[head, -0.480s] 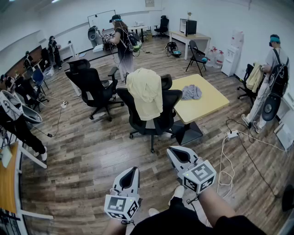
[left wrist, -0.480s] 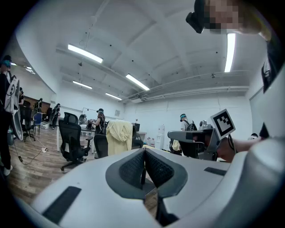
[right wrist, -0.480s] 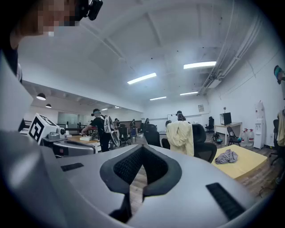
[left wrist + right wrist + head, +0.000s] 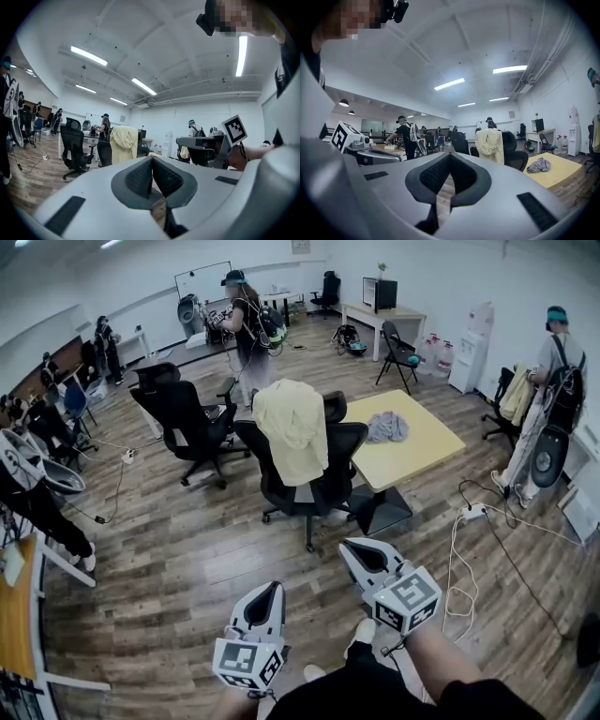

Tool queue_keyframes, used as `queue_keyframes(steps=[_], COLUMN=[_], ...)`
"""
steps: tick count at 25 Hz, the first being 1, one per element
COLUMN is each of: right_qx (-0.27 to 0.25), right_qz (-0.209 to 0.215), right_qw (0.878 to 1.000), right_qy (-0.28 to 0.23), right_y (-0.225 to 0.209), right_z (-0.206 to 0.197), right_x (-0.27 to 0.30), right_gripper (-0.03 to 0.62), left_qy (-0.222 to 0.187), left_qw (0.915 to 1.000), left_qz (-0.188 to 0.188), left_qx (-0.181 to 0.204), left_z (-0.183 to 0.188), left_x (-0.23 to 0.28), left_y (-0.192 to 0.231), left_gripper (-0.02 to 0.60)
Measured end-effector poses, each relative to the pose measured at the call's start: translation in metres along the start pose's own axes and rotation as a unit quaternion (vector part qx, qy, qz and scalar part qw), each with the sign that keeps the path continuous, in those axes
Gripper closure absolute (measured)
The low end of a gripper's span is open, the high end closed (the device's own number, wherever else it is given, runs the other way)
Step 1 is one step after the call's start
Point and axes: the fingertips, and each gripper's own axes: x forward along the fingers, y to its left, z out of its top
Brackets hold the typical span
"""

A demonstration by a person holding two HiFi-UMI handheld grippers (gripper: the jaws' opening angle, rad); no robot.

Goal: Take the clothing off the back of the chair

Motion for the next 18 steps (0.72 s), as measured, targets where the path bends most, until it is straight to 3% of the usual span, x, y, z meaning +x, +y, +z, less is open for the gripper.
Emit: queue_keyframes(steps=[18], right_qx=[-0.003], right_qz=[0.007], right_qw=[1.0], right_qy=[-0.005], right_y=[-0.035], right_z=[0.005], right_x=[0.015], right_gripper=[0.582], left_qy=[0.007], left_qw=[1.0], left_qz=[0.004], left_qx=[0.003], left_z=[0.0], left_x=[0.037], left_y=[0.004], left_gripper=[0.563])
